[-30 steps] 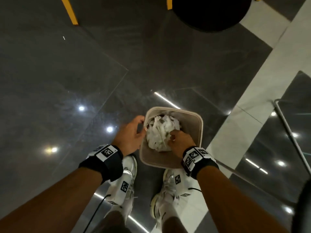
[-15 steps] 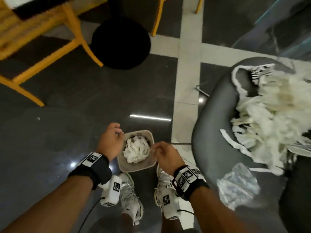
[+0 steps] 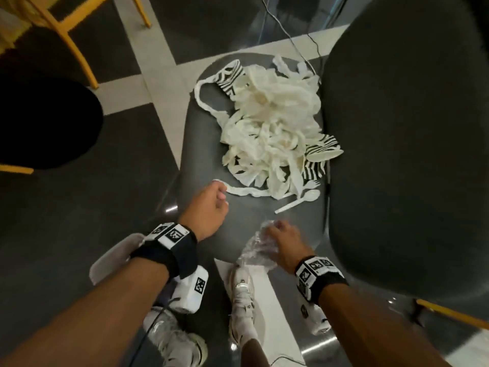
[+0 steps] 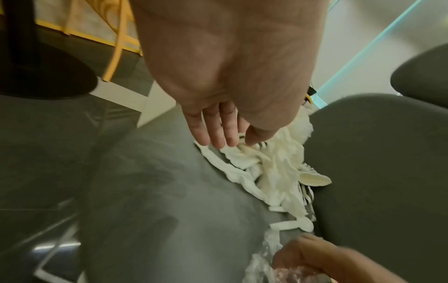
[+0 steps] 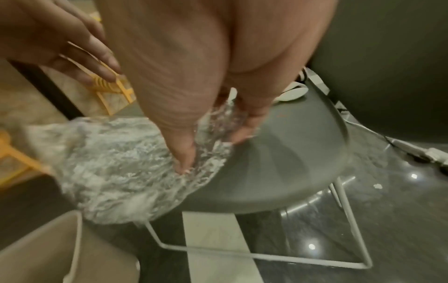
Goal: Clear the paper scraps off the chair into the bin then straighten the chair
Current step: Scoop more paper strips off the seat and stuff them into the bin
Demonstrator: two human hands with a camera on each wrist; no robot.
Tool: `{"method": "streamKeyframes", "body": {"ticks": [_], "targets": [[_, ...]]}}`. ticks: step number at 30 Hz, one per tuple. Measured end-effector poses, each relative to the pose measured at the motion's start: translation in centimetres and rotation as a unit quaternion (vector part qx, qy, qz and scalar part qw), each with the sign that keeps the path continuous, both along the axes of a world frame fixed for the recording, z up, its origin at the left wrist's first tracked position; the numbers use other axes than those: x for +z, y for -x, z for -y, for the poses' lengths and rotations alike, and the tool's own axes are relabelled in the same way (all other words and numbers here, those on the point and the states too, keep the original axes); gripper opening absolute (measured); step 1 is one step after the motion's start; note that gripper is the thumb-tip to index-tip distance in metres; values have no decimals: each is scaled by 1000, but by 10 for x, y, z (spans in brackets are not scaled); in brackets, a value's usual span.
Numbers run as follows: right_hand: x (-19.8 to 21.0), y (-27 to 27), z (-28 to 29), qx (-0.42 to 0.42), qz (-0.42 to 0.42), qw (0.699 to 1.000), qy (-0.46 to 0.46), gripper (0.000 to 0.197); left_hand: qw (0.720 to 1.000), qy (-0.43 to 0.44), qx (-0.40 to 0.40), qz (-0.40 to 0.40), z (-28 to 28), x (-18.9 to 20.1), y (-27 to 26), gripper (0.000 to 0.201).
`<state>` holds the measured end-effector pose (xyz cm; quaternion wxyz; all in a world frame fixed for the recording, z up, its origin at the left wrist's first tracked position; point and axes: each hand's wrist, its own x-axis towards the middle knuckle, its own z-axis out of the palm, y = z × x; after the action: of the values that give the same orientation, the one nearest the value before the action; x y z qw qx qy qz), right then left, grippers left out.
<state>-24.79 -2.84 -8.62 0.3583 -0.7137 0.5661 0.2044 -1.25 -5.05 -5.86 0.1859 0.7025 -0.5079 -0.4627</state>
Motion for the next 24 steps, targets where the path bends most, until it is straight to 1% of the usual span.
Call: {"method": "streamKeyframes", "body": {"ticks": [1, 2, 3, 4, 5, 6, 8, 9, 11, 13, 14, 16, 17, 18, 20, 22, 23, 24], "targets": [[-4, 8, 7, -5, 11, 1000, 8, 35, 1000, -2, -18, -1, 9, -4, 17, 29], [-6, 16, 15, -28, 27, 999, 19, 32, 999, 7, -34, 7, 18, -6, 33, 32], [-7, 26, 24, -70, 57, 995, 42, 33, 998, 23, -50, 18, 29, -9, 49, 36], [-5, 27, 33, -106, 86, 988, 76, 38, 997, 42, -59, 30, 36, -8, 54, 40], [-5, 37, 44, -135, 101, 980, 103, 45, 994, 60, -74, 44, 45, -8, 65, 45], [-6, 46, 57, -139, 94, 978, 122, 54, 991, 78, -90, 60, 55, -6, 76, 50], [-11, 58, 84, -104, 51, 985, 128, 75, 982, 107, -122, 96, 71, -3, 93, 60], [-13, 59, 96, -84, 31, 990, 111, 83, 976, 119, -139, 117, 77, -1, 101, 66], [-23, 59, 109, -40, -3, 996, 82, 87, 960, 137, -174, 171, 87, -1, 112, 77], [-28, 56, 114, -5, -30, 996, 89, 81, 940, 155, -189, 238, 95, -3, 118, 86], [-30, 55, 115, 10, -37, 994, 103, 74, 929, 169, -186, 270, 99, -5, 120, 90], [-31, 52, 117, 54, -48, 988, 138, 50, 913, 193, -170, 317, 104, -10, 121, 97], [-31, 51, 117, 78, -56, 984, 151, 39, 909, 196, -156, 334, 107, -12, 122, 100], [-30, 51, 116, 95, -63, 981, 156, 33, 907, 192, -137, 347, 110, -15, 121, 102], [-27, 46, 111, 94, -55, 982, 151, 29, 913, 161, -94, 363, 117, -20, 118, 106], [-18, 36, 104, 68, -19, 986, 148, 31, 931, 91, -59, 348, 120, -28, 110, 104], [-14, 32, 102, 46, -2, 988, 145, 33, 944, 58, -41, 321, 119, -32, 106, 97], [-9, 30, 102, 15, 16, 991, 131, 34, 958, 40, -22, 282, 118, -35, 101, 86]]}}
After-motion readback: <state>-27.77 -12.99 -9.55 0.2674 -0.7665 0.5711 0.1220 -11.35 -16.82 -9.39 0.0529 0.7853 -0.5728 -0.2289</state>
